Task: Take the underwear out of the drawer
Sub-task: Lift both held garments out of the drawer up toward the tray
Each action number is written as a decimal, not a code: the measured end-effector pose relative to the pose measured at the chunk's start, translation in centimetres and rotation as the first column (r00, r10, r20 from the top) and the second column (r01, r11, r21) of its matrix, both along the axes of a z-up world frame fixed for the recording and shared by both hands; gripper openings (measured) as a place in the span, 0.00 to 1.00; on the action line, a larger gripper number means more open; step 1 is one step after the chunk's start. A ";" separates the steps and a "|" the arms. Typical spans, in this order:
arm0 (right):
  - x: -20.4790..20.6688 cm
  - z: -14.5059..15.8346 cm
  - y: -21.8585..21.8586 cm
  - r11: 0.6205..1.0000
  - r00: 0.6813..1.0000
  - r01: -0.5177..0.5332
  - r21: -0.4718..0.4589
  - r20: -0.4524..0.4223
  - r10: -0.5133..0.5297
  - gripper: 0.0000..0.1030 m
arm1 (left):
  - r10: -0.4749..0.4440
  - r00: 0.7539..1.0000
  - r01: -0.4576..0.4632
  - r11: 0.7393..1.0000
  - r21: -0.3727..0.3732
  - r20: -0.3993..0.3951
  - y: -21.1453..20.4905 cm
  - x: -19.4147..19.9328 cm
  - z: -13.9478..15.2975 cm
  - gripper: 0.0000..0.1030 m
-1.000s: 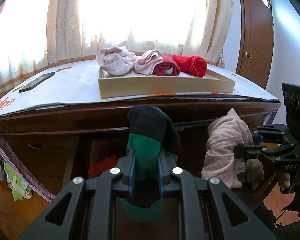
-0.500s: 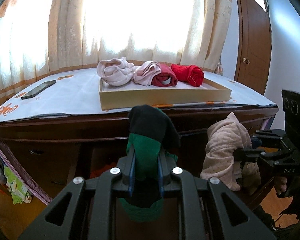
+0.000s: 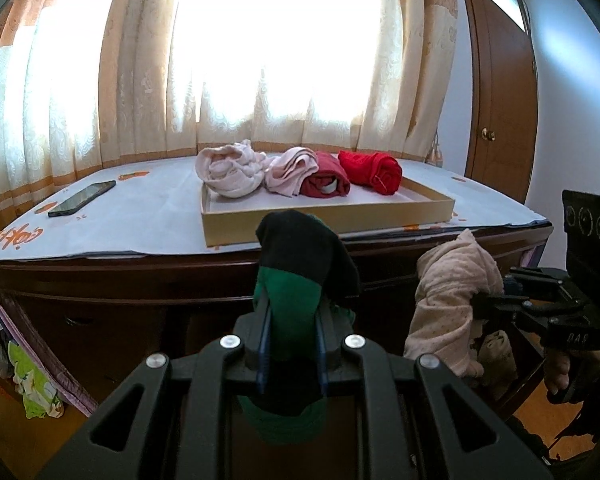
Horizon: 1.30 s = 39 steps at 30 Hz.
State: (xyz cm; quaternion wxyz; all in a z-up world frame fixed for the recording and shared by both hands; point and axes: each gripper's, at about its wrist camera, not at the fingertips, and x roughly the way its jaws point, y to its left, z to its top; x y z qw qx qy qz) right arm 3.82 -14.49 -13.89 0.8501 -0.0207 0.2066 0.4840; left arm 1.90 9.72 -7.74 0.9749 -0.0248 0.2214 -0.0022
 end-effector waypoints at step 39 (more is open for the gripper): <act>-0.1 1.2 -3.2 0.977 0.997 0.028 0.210 0.059 -0.041 0.28 | -0.030 0.990 0.023 0.999 0.046 0.140 -1.7 -1.4 3.7 0.15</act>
